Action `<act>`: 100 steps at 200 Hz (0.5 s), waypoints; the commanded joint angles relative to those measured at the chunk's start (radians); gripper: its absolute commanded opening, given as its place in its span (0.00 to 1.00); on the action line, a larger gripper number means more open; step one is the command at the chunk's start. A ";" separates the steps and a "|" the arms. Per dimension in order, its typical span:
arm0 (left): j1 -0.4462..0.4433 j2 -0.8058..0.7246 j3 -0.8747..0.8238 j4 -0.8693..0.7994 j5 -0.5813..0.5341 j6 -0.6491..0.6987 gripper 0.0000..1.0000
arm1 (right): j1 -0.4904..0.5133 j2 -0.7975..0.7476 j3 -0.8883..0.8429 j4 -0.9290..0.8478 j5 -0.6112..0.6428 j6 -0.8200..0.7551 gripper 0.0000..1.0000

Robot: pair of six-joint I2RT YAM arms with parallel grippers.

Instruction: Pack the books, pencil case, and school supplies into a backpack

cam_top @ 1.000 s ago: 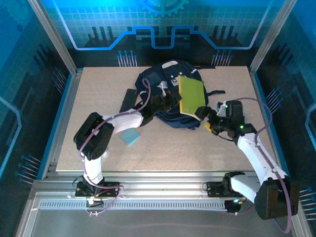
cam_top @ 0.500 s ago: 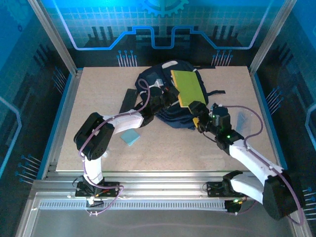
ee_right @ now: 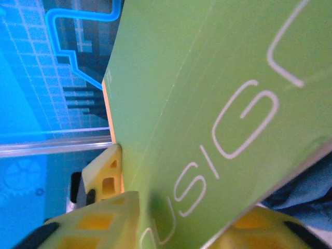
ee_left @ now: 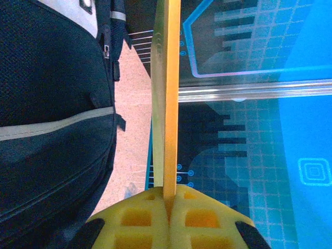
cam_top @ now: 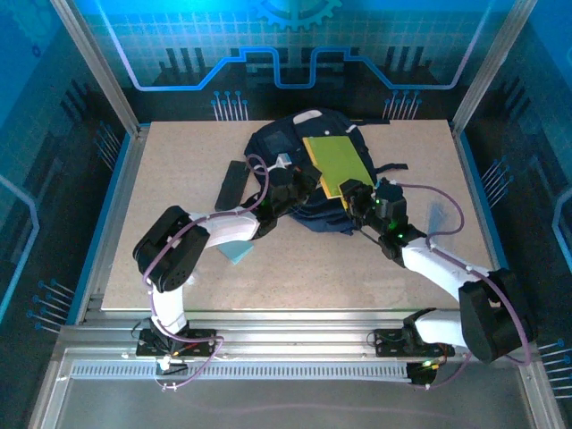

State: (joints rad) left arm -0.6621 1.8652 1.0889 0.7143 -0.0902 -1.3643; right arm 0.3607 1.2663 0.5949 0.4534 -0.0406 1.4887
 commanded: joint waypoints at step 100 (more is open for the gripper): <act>0.067 0.108 0.382 -0.690 0.405 0.617 0.59 | -0.466 -0.220 0.211 -0.490 -0.224 -0.516 0.00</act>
State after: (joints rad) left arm -0.6094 1.9045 1.2888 0.3500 0.2047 -1.0485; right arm -0.0044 1.0893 0.7593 0.0868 -0.1505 1.1404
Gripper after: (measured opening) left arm 0.577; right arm 0.067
